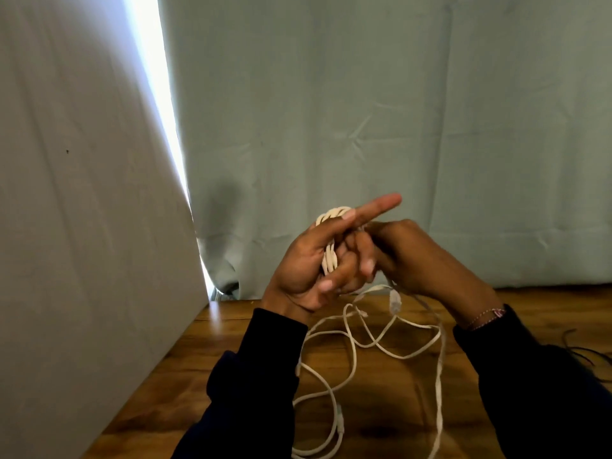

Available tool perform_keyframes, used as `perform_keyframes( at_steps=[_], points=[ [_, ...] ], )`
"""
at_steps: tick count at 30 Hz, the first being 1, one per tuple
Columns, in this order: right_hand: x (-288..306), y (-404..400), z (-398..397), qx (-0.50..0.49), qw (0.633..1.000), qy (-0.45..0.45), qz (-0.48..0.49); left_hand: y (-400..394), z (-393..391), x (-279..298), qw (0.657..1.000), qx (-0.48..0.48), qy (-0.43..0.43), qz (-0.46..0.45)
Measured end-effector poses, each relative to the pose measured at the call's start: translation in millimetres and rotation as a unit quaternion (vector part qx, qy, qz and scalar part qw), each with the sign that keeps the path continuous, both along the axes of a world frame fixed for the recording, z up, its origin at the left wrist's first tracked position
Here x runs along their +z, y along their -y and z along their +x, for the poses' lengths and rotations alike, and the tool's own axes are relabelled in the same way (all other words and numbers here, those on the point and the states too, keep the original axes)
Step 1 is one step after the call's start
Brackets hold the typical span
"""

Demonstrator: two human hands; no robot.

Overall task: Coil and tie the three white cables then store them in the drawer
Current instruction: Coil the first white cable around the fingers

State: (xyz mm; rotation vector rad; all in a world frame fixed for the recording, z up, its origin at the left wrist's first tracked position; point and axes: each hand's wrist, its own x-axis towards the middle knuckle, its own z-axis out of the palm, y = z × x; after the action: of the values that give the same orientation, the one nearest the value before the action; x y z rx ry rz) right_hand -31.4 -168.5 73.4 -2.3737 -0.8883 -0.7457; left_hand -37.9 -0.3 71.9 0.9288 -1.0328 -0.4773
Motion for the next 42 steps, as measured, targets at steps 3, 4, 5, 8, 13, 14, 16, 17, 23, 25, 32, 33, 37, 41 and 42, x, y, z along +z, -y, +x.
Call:
perform_keyframes(
  at_steps=[3,4,5,8,13,14,16,17,23,25,32,33,37,41,42],
  points=[
    [-7,-13,-3,0.014,0.996,-0.061,-0.067,1,4,1,1.0,-0.004,-0.02,-0.021],
    [-7,-16,-6,0.019,0.994,-0.084,-0.062,1,5,1,0.999,-0.004,-0.031,-0.027],
    [-7,-17,-7,0.016,0.992,-0.115,-0.053,2,5,1,0.999,0.001,-0.039,-0.035],
    [-9,-19,-10,-0.005,0.983,-0.174,-0.058,4,8,1,0.996,0.032,-0.048,-0.064],
    [-2,-18,-19,-0.001,0.972,-0.218,-0.088,7,13,0,0.988,0.094,-0.069,-0.102],
    [0,-18,-20,0.001,0.97,-0.227,-0.089,8,13,0,0.985,0.107,-0.077,-0.111],
    [3,-16,-19,0.003,0.961,-0.258,-0.1,9,17,-1,0.977,0.148,-0.087,-0.128],
    [3,-16,-19,0.005,0.954,-0.275,-0.116,8,20,-1,0.971,0.177,-0.088,-0.134],
    [2,-19,-21,0.005,0.967,-0.228,-0.114,2,26,-3,0.941,0.313,-0.073,-0.11],
    [3,-19,-25,-0.001,0.969,-0.197,-0.148,6,23,-3,0.931,0.348,-0.061,-0.092],
    [-2,-27,-30,-0.072,0.982,0.037,-0.172,12,19,-8,0.906,0.422,-0.028,-0.019],
    [-1,-27,-31,-0.059,0.986,0.048,-0.149,13,19,-8,0.905,0.425,-0.017,-0.008],
    [2,-27,-30,-0.029,0.994,0.066,-0.087,9,23,-9,0.906,0.421,0.018,0.036],
    [7,-23,-33,-0.003,0.998,0.05,-0.05,8,23,-12,0.884,0.457,0.049,0.079],
    [8,-22,-33,0.001,0.998,0.038,-0.047,9,22,-12,0.882,0.46,0.051,0.083]
  ],
)
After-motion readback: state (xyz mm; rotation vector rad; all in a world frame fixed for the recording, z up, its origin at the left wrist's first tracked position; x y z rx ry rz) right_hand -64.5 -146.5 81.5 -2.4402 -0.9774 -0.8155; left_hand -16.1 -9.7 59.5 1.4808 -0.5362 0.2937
